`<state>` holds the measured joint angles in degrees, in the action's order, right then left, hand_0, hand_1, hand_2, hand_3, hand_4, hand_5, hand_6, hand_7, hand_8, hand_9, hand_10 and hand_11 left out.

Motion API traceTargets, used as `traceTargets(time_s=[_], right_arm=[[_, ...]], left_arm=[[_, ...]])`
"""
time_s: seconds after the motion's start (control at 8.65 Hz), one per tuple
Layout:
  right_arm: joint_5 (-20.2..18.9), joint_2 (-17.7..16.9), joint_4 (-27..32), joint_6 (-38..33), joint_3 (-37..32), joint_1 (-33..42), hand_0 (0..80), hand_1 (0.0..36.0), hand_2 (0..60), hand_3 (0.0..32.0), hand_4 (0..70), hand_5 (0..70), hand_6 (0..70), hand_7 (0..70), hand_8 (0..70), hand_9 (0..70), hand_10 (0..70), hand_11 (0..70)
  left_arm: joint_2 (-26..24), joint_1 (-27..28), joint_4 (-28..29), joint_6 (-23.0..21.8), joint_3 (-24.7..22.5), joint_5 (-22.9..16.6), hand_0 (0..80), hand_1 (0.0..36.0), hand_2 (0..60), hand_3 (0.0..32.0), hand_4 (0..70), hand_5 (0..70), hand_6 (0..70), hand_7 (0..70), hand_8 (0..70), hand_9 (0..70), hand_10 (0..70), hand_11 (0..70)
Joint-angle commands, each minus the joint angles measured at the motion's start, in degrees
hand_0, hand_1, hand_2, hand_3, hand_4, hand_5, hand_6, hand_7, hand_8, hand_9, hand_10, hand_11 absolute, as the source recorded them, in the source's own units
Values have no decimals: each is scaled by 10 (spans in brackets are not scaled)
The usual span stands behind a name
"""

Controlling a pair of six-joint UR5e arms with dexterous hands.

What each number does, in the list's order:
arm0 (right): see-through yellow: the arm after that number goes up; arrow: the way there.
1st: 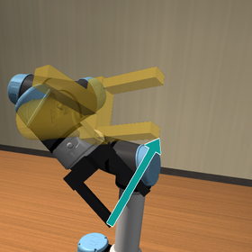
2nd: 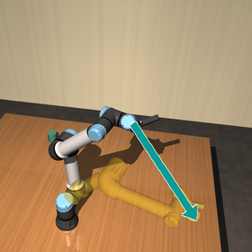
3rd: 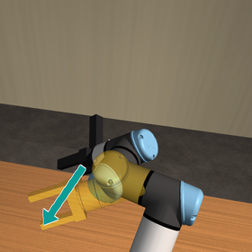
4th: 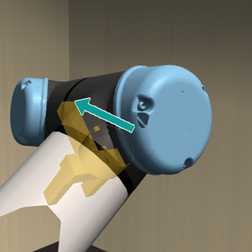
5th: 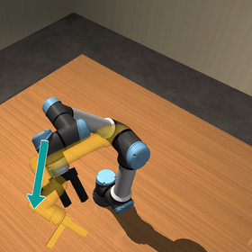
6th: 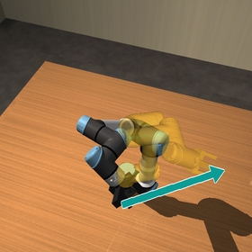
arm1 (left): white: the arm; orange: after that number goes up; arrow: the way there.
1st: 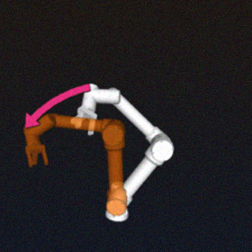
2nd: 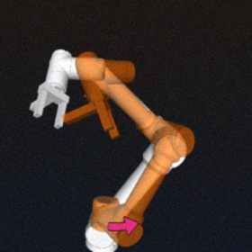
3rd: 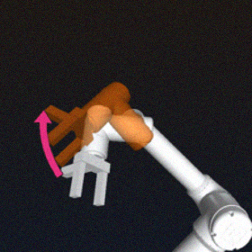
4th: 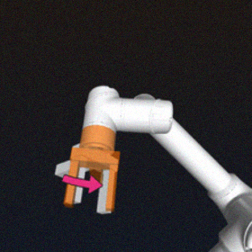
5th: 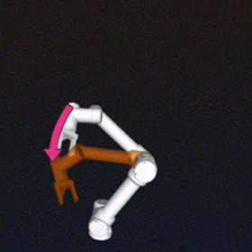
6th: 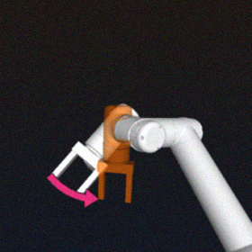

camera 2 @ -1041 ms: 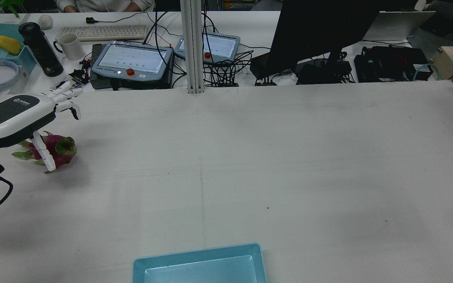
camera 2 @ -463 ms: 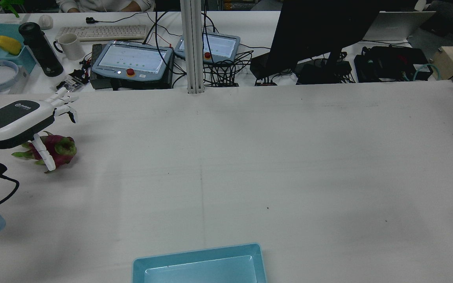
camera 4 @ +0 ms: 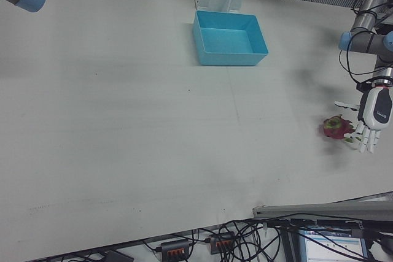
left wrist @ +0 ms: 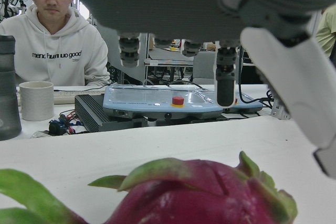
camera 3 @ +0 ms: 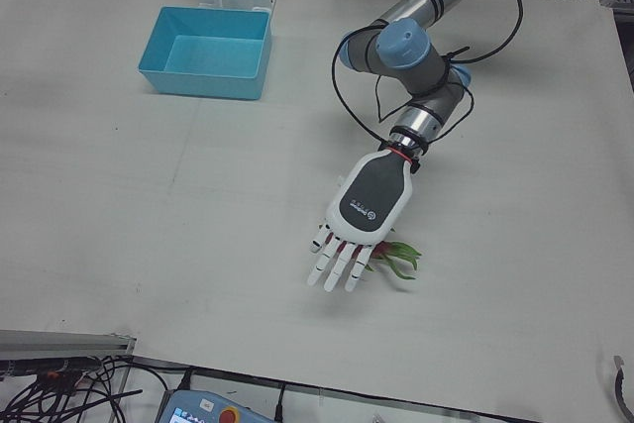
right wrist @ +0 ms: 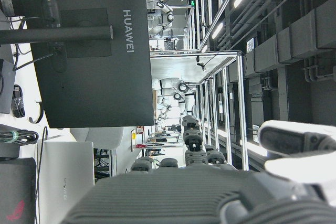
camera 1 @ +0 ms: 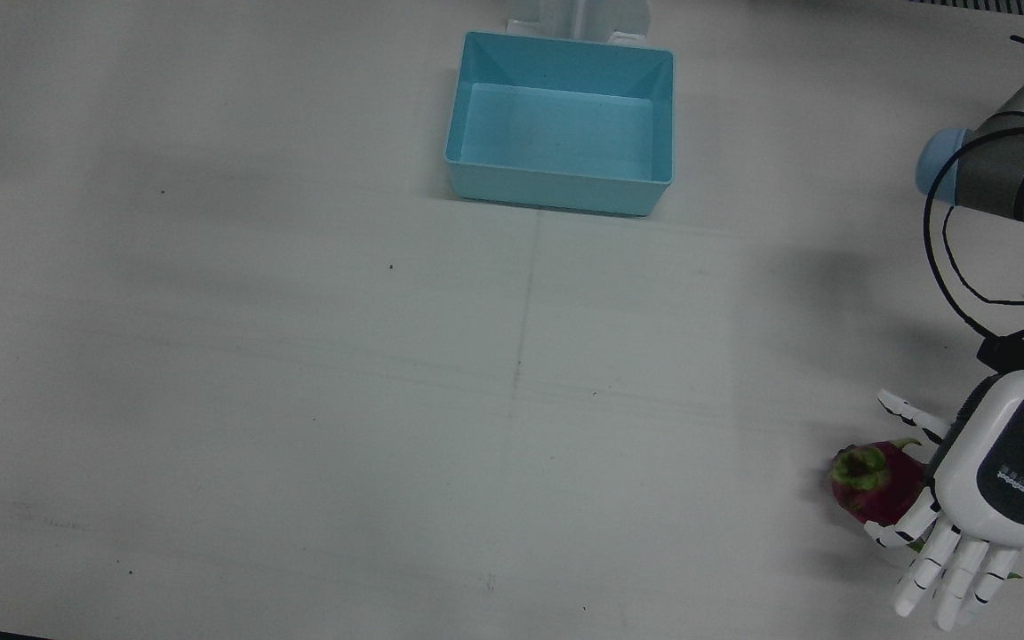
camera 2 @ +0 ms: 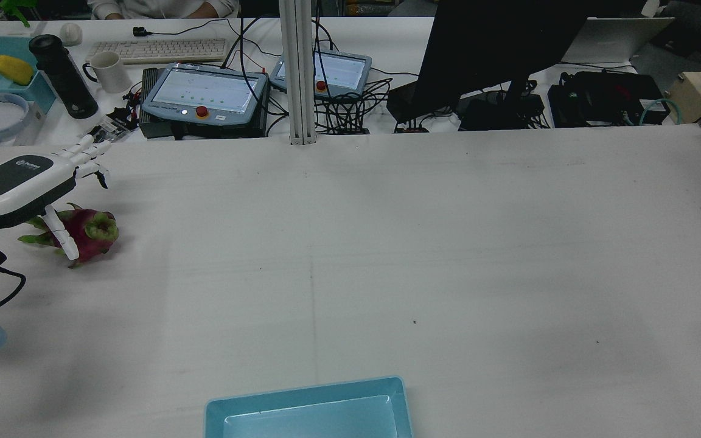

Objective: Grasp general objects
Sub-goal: 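Move the left hand down beside the pink dragon fruit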

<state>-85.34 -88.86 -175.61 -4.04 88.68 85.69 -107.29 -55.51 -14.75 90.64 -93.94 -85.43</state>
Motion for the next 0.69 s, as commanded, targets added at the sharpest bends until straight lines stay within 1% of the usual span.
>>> traceTargets(time_s=[0.0,0.12,0.23,0.35,0.46,0.58], right_arm=[[0,0,0,0,-1,0,0,0,0,0,0,0,0,0,0,0,0,0],[0,0,0,0,-1,0,0,0,0,0,0,0,0,0,0,0,0,0],[0,0,0,0,0,0,0,0,0,0,0,0,0,0,0,0,0,0],[-1,0,0,0,0,0,0,0,0,0,0,0,0,0,0,0,0,0],[0,0,0,0,-1,0,0,0,0,0,0,0,0,0,0,0,0,0],[0,0,0,0,-1,0,0,0,0,0,0,0,0,0,0,0,0,0]], left_arm=[[-16,2,22,2,38,1,616,226,0,74,16,29,0,52,0,0,43,92],[-20,3,22,6,47,1,618,227,0,76,15,20,0,49,0,0,39,86],[-26,4,22,22,50,0,619,230,0,96,12,1,0,32,0,0,30,73],[-33,4,22,26,59,1,621,230,0,120,6,0,0,5,0,0,23,63],[-32,4,22,27,61,1,623,234,0,130,4,0,0,3,0,0,21,60],[-33,4,20,41,61,1,628,237,0,136,2,0,0,1,0,0,23,64]])
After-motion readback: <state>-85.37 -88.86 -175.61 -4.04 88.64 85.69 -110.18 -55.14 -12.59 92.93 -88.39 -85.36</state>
